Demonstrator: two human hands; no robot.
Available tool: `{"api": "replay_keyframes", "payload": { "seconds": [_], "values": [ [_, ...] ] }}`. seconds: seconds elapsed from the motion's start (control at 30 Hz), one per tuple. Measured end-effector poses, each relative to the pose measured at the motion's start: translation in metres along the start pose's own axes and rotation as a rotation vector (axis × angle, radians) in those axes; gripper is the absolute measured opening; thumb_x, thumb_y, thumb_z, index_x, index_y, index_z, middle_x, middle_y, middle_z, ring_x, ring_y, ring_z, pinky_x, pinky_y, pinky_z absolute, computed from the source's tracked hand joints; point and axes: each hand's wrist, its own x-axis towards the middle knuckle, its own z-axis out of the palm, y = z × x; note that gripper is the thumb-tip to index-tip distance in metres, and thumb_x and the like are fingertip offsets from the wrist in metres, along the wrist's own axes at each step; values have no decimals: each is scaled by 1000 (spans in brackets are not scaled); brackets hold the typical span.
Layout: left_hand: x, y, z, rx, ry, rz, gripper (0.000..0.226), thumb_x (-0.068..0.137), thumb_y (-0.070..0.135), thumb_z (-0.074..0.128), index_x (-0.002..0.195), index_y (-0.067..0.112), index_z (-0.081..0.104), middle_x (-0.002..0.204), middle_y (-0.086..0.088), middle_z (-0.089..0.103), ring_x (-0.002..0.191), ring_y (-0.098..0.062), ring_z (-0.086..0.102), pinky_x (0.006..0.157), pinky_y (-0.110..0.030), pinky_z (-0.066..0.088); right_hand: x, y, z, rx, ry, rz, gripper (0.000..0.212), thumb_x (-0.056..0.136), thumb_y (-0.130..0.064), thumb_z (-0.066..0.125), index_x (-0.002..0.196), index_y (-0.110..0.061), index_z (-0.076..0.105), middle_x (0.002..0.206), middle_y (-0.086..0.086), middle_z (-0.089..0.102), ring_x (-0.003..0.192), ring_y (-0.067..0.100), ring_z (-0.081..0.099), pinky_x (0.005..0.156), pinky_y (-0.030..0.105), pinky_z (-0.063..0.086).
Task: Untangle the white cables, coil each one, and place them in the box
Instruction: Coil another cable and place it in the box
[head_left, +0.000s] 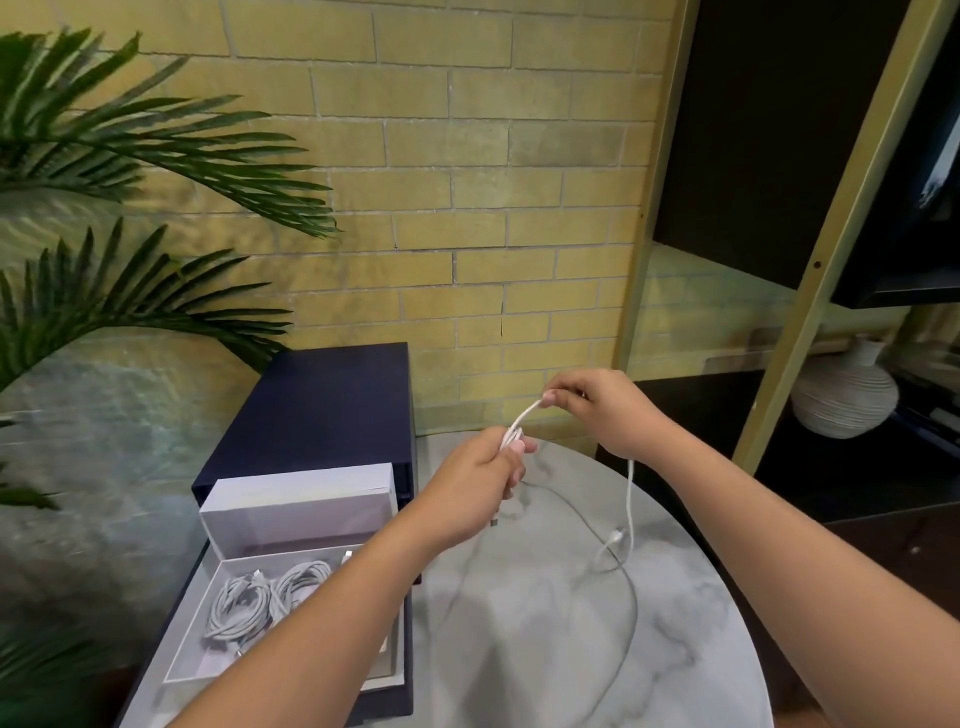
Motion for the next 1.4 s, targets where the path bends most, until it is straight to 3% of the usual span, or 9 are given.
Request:
{"api": "replay_keyframes", "payload": {
  "seconds": [0.23, 0.43, 0.57, 0.67, 0.83, 0.93, 1.03, 1.2, 1.4],
  "values": [
    [5, 11, 2, -451, 14, -30, 26, 104, 16, 35, 104, 12, 61, 58, 9, 51, 56, -9, 46, 64, -23, 40, -16, 15, 45, 75, -103, 91, 29, 100, -29, 44, 85, -16, 66, 65, 2, 53, 58, 14, 46, 61, 31, 38],
    [10, 6, 3, -696, 114, -72, 21, 101, 3, 36, 115, 5, 51, 68, 2, 69, 66, -14, 51, 69, -25, 45, -50, 0, 89, 17, -301, 71, 22, 99, -12, 39, 93, -14, 60, 79, -12, 58, 70, 4, 54, 61, 14, 35],
    [15, -8, 0, -369, 208, -73, 21, 103, 6, 33, 115, 18, 46, 92, 3, 67, 77, -8, 53, 74, -16, 45, -66, -11, 106, -182, -385, -38, 25, 100, -15, 37, 105, -11, 61, 118, -8, 66, 105, 14, 59, 79, 24, 43],
    [14, -29, -6, -12, 203, -34, 18, 103, 12, 32, 106, 24, 45, 101, 6, 65, 86, -6, 56, 75, -15, 46, -66, -23, 93, -237, -426, -58, 25, 100, -21, 39, 102, -13, 62, 115, -5, 67, 102, 17, 60, 81, 33, 47],
    [11, -51, -16, 407, 78, -26, 19, 102, 18, 33, 106, 12, 50, 97, 6, 65, 91, -14, 61, 81, -33, 50, -55, -31, 49, -281, -367, -115, 26, 102, -28, 38, 104, -19, 62, 88, -4, 61, 80, 15, 54, 67, 30, 37],
    [5, -49, -17, 350, 5, -22, 26, 103, 30, 34, 94, 16, 55, 83, 7, 65, 83, -14, 63, 85, -38, 52, -48, -24, 28, -196, -293, -74, 13, 100, -26, 42, 98, -25, 55, 73, -13, 55, 65, 6, 47, 56, 26, 33],
    [2, -42, -18, 322, -50, -31, 35, 100, 42, 39, 78, 18, 53, 72, 7, 62, 69, -10, 57, 73, -32, 49, -40, -16, 14, -187, -266, -71, 10, 98, -24, 46, 90, -27, 51, 67, -15, 53, 62, 4, 47, 57, 25, 35],
    [1, -29, -20, 255, -134, -86, 34, 96, 45, 47, 94, 15, 64, 67, 10, 54, 61, -10, 50, 63, -33, 44, -29, -5, 2, -141, -266, -73, 13, 95, -24, 53, 83, -27, 56, 65, -8, 53, 62, 12, 46, 62, 33, 40],
    [-4, -13, -21, 5, -164, -61, 31, 101, 31, 44, 89, 11, 64, 56, 10, 42, 57, -12, 41, 61, -26, 40, -21, 15, 0, -88, -71, -83, 19, 96, -21, 52, 81, -22, 63, 65, -11, 56, 67, 8, 52, 66, 30, 43]
  ]
}}
